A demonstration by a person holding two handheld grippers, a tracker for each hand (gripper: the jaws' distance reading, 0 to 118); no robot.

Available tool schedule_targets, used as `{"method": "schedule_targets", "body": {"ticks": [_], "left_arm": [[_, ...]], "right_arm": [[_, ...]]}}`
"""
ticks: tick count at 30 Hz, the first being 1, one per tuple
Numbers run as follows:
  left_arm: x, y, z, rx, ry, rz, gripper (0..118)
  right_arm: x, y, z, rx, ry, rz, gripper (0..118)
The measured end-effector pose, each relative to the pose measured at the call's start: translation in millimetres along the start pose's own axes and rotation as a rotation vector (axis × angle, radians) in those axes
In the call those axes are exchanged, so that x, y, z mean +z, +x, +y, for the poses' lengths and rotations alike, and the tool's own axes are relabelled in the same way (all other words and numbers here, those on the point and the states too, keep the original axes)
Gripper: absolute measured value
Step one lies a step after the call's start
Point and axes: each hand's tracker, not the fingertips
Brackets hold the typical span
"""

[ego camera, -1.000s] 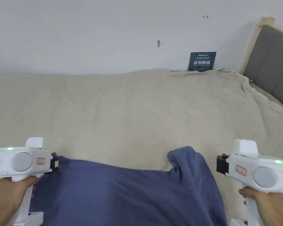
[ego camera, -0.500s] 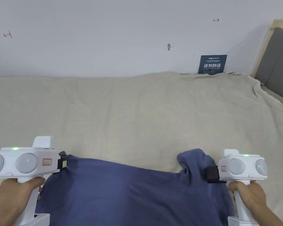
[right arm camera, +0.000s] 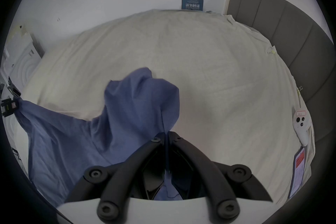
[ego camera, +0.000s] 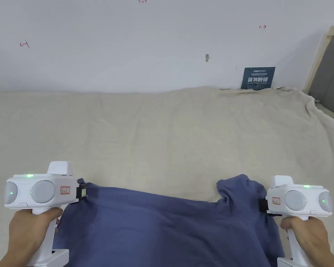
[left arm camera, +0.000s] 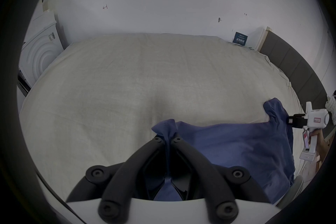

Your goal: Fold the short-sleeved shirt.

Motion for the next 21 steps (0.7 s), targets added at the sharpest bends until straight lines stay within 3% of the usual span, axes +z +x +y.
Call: {"method": "schedule_targets", "body": {"ticks": [12, 21], "left_arm": [[65.7, -11.8, 6.6, 0.056, 0.128, 0.013, 1], [150.7, -16.7, 59.6, 0.069, 0.320, 0.033, 1]], "right_arm": [[136.2, 20.6, 20.7, -0.018, 0.315, 0.156, 1], [228.9, 29.3, 79.7, -0.020, 0.567, 0.225, 1]]}}
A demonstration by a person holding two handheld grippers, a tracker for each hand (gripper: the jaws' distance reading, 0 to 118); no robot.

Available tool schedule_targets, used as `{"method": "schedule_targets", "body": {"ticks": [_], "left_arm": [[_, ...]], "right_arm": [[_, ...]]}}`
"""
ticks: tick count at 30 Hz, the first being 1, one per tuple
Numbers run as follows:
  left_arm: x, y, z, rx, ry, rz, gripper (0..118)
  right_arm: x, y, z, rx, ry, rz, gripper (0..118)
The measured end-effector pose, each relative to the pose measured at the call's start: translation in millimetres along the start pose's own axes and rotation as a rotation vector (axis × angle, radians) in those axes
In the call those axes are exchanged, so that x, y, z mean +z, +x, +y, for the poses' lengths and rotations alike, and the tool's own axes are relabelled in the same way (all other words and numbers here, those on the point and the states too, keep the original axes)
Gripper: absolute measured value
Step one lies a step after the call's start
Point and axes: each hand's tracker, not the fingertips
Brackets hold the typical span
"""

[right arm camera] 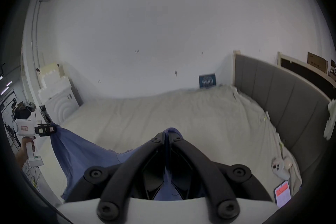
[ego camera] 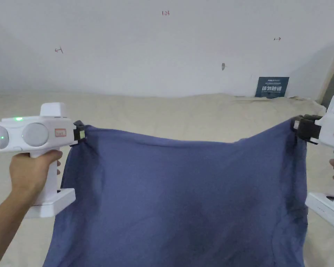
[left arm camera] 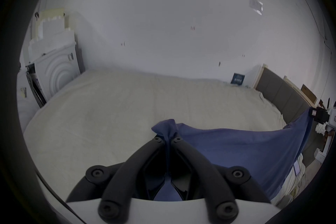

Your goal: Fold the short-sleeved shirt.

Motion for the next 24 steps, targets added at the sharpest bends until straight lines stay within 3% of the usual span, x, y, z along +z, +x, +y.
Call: {"method": "schedule_targets", "body": {"ticks": [16, 24], "left_arm": [[73.1, -2.9, 151.7, -0.030, 0.273, 0.039, 1], [60.6, 3.0, 176.3, -0.044, 0.306, 0.042, 1]], "right_arm": [[13.5, -26.2, 172.0, 0.092, 0.302, 0.014, 1], [-8.8, -13.1, 192.7, 0.114, 0.328, -0.005, 1]]}}
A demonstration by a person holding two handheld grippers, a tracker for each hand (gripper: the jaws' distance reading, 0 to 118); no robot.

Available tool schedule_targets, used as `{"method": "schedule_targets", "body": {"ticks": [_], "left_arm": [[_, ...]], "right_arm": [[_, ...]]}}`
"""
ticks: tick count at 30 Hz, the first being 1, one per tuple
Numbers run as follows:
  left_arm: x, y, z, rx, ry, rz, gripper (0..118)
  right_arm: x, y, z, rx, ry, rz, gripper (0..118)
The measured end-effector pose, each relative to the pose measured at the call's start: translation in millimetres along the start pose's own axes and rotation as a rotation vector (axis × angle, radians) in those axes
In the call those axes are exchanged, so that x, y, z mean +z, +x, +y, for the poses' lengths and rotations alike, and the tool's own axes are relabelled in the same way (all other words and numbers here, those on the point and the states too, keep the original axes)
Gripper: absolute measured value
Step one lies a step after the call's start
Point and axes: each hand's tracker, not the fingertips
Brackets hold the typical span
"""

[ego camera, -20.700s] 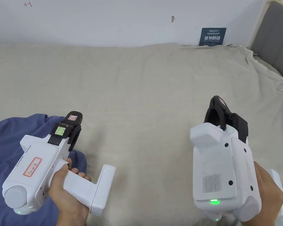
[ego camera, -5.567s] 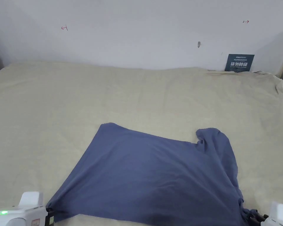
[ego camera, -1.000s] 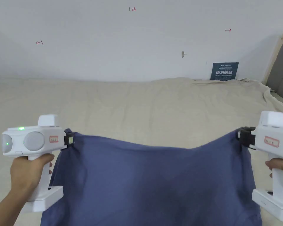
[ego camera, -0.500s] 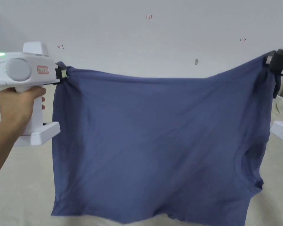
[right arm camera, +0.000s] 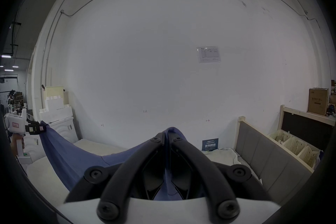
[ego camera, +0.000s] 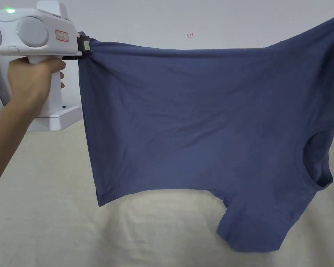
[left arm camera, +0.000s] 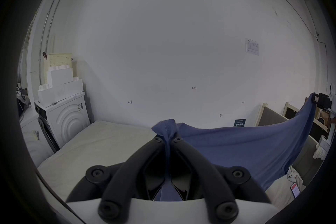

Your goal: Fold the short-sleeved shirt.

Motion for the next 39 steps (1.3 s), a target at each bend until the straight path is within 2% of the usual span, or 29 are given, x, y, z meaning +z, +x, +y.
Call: {"method": "schedule_targets", "body": {"ticks": [7, 8, 9, 13, 19, 29, 33, 39], "left_arm": [[-35.9, 0.3, -57.9, -0.030, -0.104, -0.017, 1], [-40.7, 0.5, -67.9, -0.035, -0.119, -0.017, 1], [-46.4, 1.0, -79.3, -0.040, -0.141, -0.011, 1], [-56.7, 7.7, -128.3, -0.059, -0.223, -0.009, 1], [-52.1, 10.6, -202.3, -0.060, -0.337, -0.006, 1], [23.6, -5.9, -308.3, -0.029, -0.453, -0.020, 1], [52.9, -20.7, -346.0, 0.000, -0.500, -0.016, 1], [102.3, -30.0, -387.9, -0.035, -0.555, -0.022, 1]], "right_arm": [[-28.7, 28.6, -67.0, -0.028, -0.105, 0.004, 1], [-14.3, -8.1, -80.5, -0.026, -0.123, 0.002, 1], [-12.6, -15.9, -94.6, -0.023, -0.146, -0.006, 1], [-17.9, -5.0, -144.6, -0.072, -0.218, -0.002, 1], [0.0, 0.1, -212.9, -0.101, -0.335, -0.012, 1], [105.9, -3.3, -297.5, -0.147, -0.449, 0.020, 1], [160.4, -5.7, -324.5, -0.201, -0.493, 0.027, 1], [230.0, -4.6, -350.3, -0.230, -0.545, 0.022, 1]]}}
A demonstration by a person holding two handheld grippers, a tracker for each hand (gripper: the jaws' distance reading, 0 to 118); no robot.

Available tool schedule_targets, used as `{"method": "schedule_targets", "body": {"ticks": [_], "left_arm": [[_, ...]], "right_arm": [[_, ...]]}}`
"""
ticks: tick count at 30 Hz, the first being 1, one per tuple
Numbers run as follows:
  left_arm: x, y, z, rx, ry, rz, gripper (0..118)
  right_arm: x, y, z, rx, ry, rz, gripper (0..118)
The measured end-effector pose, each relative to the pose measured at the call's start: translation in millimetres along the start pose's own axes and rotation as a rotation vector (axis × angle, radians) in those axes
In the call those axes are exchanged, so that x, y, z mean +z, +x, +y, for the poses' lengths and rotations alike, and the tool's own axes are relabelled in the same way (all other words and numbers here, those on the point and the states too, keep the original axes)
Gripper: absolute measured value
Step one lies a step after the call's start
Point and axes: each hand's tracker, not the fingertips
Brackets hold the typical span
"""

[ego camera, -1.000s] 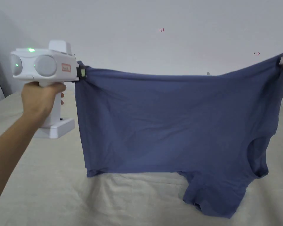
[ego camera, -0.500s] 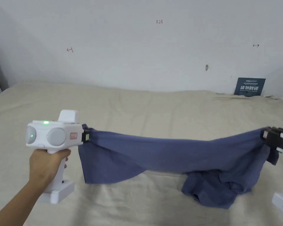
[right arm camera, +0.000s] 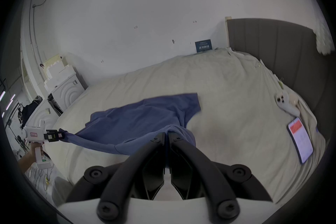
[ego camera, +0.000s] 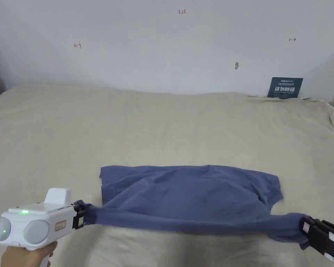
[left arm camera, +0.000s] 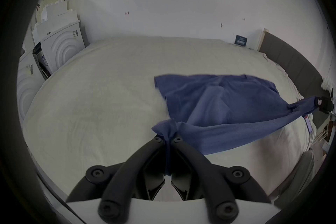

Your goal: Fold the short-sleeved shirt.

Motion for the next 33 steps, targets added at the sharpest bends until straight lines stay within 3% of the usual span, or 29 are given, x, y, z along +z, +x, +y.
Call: {"method": "schedule_targets", "body": {"ticks": [12, 27, 31, 33], "left_arm": [[32.7, -4.5, -78.7, -0.055, -0.067, 0.005, 1], [-1.3, 4.8, -125.7, -0.008, -0.183, 0.046, 2], [1.8, 11.1, -119.3, -0.008, -0.187, 0.059, 18], [4.3, 15.5, -115.5, -0.019, -0.196, 0.062, 21]], "right_arm": [[57.2, 13.1, -71.5, -0.014, -0.097, -0.030, 1], [-4.3, 35.9, -135.9, -0.046, -0.321, -0.166, 1], [-0.5, 29.9, -132.7, -0.036, -0.325, -0.171, 8], [3.6, 23.8, -125.8, -0.016, -0.325, -0.170, 10]]}}
